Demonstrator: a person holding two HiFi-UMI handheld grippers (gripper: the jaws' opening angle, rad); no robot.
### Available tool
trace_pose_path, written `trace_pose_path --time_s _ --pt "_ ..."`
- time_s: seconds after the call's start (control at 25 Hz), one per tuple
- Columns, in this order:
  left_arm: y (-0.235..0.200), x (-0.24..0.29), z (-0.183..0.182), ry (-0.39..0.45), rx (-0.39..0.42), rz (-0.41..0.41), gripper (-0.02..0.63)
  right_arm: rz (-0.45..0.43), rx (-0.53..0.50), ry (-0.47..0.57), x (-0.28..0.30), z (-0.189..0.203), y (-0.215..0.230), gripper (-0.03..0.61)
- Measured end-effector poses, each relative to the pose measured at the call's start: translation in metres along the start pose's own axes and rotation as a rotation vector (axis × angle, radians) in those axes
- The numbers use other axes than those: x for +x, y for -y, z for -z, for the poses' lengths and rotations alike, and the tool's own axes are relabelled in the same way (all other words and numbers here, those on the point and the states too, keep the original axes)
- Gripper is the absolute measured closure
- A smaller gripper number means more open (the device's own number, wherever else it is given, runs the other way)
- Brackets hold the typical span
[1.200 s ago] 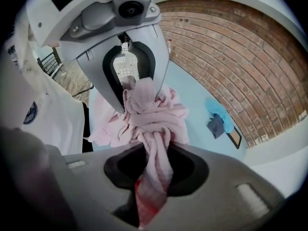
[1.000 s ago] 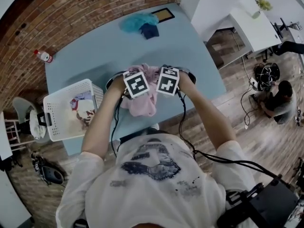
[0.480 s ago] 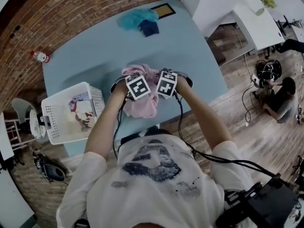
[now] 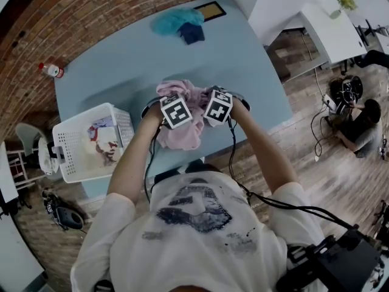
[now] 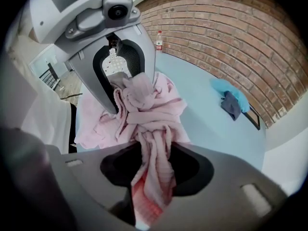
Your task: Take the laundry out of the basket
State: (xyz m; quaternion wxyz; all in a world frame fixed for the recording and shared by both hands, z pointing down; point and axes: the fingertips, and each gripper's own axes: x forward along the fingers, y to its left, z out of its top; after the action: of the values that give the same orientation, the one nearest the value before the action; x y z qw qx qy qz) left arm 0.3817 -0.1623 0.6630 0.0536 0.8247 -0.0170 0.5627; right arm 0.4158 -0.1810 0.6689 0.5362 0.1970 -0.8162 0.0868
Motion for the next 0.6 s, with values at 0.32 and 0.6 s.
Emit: trace_pose_path --time_s 0.32,0.6 --pt "0.008 -0.009 0.007 0.036 -0.036 0.008 0.359 0.071 0.031 0.035 -0.026 0.004 0.008 0.365" --pt "-0.003 -0.053 0.013 0.082 -0.126 -0.089 0.359 0.19 0.146 0.215 -0.091 -0.024 0.025 0.367"
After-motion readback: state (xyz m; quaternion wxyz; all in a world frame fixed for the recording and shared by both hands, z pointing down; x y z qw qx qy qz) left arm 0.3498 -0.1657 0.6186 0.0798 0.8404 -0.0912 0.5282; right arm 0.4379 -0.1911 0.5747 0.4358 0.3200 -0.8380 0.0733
